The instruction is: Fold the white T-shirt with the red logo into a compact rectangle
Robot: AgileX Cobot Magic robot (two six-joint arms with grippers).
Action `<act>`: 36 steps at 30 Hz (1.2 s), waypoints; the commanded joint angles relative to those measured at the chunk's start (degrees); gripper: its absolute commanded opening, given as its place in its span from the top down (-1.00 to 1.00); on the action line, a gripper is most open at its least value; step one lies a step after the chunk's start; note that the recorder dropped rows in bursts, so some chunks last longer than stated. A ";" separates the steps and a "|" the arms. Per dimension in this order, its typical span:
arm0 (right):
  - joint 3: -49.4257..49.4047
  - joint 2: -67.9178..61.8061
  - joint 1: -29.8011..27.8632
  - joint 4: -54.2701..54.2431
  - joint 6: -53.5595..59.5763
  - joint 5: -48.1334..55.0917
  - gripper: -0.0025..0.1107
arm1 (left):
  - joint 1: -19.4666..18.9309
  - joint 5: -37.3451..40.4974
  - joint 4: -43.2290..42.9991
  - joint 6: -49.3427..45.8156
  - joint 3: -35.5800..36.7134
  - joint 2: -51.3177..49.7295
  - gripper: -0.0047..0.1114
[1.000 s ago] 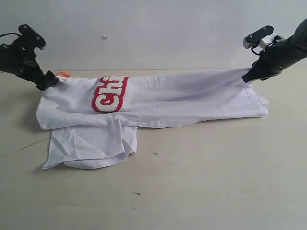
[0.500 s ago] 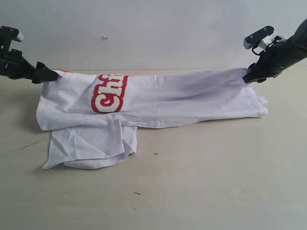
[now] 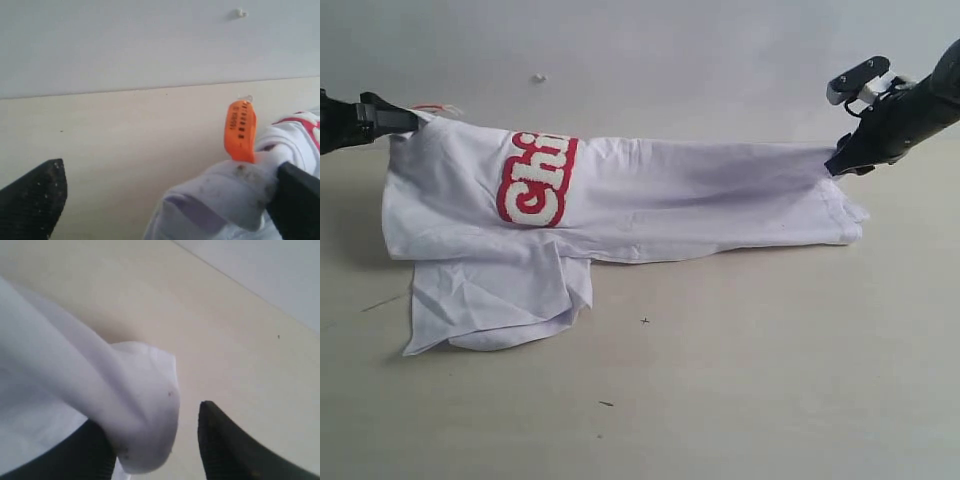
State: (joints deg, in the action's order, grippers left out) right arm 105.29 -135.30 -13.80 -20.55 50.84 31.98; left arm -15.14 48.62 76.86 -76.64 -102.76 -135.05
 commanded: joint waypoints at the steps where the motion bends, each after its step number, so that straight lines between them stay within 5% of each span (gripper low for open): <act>1: 0.38 0.27 -0.22 -0.17 -0.09 -0.01 0.10 | -0.28 3.26 3.64 2.23 -0.53 0.51 -0.89; 16: 0.38 0.27 -0.22 0.16 -0.09 0.79 0.13 | -1.64 7.71 15.37 7.17 -0.53 0.41 -0.89; 24: 0.38 0.52 -0.22 0.16 0.05 1.40 0.14 | -3.21 9.01 11.37 11.72 -0.53 0.41 -0.89; 36: 15.82 -0.50 -0.33 -2.97 -6.62 22.24 0.02 | -3.21 7.24 5.60 12.36 -0.53 0.41 -0.89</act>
State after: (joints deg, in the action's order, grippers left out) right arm 117.75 -135.75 -13.80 -22.90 46.06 50.97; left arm -18.05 56.16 83.31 -65.00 -102.76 -135.06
